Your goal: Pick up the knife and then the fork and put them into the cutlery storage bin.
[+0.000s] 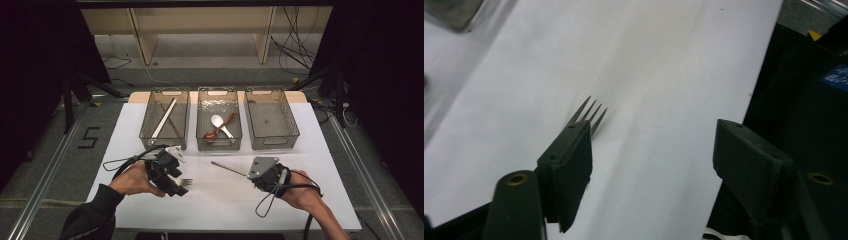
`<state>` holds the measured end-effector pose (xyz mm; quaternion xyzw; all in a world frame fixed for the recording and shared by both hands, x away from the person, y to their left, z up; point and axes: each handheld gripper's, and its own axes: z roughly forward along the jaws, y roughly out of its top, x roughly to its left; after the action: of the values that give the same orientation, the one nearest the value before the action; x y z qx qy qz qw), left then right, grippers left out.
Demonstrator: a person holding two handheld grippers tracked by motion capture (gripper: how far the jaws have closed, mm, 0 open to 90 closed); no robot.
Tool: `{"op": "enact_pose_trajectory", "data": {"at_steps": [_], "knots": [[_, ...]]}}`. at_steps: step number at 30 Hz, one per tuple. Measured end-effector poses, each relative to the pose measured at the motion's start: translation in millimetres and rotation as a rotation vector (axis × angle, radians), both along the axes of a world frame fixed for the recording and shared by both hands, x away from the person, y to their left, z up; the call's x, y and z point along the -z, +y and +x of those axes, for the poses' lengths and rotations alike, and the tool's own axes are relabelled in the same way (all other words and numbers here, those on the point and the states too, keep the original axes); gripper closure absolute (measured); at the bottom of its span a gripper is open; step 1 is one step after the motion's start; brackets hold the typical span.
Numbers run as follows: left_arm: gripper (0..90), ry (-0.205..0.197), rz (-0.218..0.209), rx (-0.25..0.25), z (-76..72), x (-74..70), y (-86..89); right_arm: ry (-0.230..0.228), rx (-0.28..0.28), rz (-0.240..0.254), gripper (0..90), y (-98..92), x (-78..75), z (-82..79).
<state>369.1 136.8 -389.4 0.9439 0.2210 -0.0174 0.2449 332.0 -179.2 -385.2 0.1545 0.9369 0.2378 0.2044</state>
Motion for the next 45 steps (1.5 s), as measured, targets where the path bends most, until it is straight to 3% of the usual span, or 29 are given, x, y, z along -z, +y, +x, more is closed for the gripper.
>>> {"op": "enact_pose_trajectory", "data": {"at_steps": [4, 7, 15, 23, 25, 29, 36, 45], "knots": [[25.9, -0.032, -0.003, -0.044, -1.6, 3.6, 10.6, -0.010, 0.068, 0.026, 89.2, -14.4, -5.8, 10.0], [24.4, -0.059, 0.032, -0.059, -3.9, 8.8, 15.6, -0.020, 0.106, 0.044, 89.2, -24.2, -10.0, 19.2], [19.9, -0.089, 0.000, -0.106, -7.1, 14.5, 25.2, -0.019, 0.207, 0.097, 89.2, -44.3, -25.4, 46.7], [18.6, -0.138, -0.031, -0.161, -11.5, 17.5, 32.1, -0.025, 0.325, 0.111, 89.1, -54.5, -35.0, 80.2], [18.6, -0.141, -0.010, -0.163, -12.1, 19.6, 32.6, -0.025, 0.340, 0.111, 89.1, -55.8, -36.9, 88.4], [17.7, -0.138, -0.011, -0.175, -12.3, 22.5, 35.5, -0.029, 0.387, 0.120, 89.1, -58.1, -40.3, 104.1], [16.1, -0.148, -0.025, -0.204, -14.5, 23.6, 40.0, -0.010, 0.491, 0.128, 89.1, -60.8, -36.1, 134.7], [15.7, -0.164, -0.054, -0.215, -17.1, 22.0, 43.7, 0.010, 0.563, 0.122, 89.0, -60.3, -28.2, 163.7]]}}
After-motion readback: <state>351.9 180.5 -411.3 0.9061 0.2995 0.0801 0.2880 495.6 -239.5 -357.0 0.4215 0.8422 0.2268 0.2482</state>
